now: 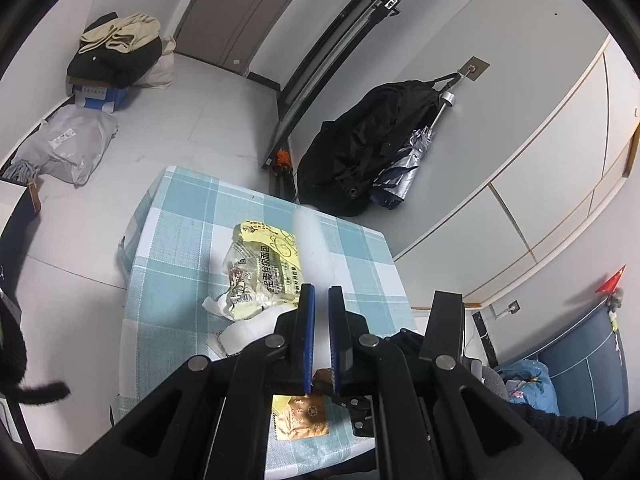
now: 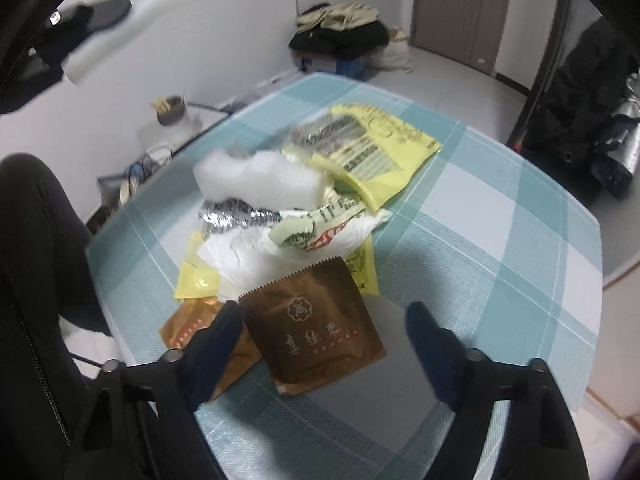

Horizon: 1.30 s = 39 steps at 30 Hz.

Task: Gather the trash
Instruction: 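Close the right gripper on the brown pastry wrapper and lift it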

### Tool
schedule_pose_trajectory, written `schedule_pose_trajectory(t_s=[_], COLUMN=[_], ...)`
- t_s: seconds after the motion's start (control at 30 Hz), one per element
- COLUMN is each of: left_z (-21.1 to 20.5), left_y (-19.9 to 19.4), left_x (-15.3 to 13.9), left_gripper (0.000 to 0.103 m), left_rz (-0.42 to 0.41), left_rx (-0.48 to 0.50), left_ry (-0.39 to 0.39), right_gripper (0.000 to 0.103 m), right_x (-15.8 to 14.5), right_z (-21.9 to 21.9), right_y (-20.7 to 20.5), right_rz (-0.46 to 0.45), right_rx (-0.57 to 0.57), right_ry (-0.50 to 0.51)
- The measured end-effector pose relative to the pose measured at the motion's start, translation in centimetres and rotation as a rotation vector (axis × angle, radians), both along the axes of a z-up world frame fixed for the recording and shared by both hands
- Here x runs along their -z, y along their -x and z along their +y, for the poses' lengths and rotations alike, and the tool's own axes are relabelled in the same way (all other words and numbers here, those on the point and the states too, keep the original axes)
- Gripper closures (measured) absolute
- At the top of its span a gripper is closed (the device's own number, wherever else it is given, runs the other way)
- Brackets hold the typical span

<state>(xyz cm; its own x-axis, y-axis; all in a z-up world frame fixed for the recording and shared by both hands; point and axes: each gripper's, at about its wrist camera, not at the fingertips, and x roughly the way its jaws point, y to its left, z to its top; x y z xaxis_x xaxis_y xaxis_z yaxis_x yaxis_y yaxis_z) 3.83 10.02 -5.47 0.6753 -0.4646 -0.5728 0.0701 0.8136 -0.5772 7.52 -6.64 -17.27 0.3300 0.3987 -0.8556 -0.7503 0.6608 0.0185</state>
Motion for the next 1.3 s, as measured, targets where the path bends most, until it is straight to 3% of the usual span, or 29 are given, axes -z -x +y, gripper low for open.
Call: schedule_pose_trajectory(t_s=[0.13, 0.37, 0.5, 0.57, 0.8, 0.87, 0.97, 1.13, 1.3], left_z=[-0.1, -0.2, -0.3, -0.4, -0.3, -0.3, -0.3, -0.1, -0.1], left_y=[0.0, 0.0, 0.0, 0.1, 0.0, 0.0, 0.0, 0.0, -0.2], left_x=[0.1, 0.3, 0.4, 0.4, 0.7, 0.8, 0.8, 1.0, 1.1], left_gripper=[0.1, 0.1, 0.1, 0.1, 0.1, 0.1, 0.1, 0.1, 0.1], left_rz=[0.006, 0.013, 0.021, 0.021, 0.035, 0.037, 0.037, 0.044, 0.049], left_rx=[0.002, 0.002, 0.002, 0.0, -0.008, -0.008, -0.011, -0.015, -0.019], left_ry=[-0.002, 0.0, -0.002, -0.009, -0.005, -0.003, -0.009, -0.005, -0.002], right_gripper=[0.028, 0.051, 0.074, 0.076, 0.073, 0.048, 0.036, 0.035, 0.036], right_x=[0.0, 0.3, 0.2, 0.2, -0.3, -0.4, -0.5, 0.7, 1.2], right_z=[0.2, -0.1, -0.8, -1.1, -1.8, -1.8, -1.2, 0.6, 1.7], right_y=[0.5, 1.4, 1.3, 1.2, 0.9, 0.8, 1.2, 2.0, 2.6], right_rz=[-0.005, -0.017, -0.002, 0.005, 0.056, 0.06, 0.063, 0.045, -0.031], right_rx=[-0.031, -0.068, -0.049, -0.029, -0.003, 0.012, -0.002, -0.025, 0.009], right_ry=[0.012, 0.04, 0.015, 0.014, -0.056, -0.062, -0.078, -0.002, 0.035])
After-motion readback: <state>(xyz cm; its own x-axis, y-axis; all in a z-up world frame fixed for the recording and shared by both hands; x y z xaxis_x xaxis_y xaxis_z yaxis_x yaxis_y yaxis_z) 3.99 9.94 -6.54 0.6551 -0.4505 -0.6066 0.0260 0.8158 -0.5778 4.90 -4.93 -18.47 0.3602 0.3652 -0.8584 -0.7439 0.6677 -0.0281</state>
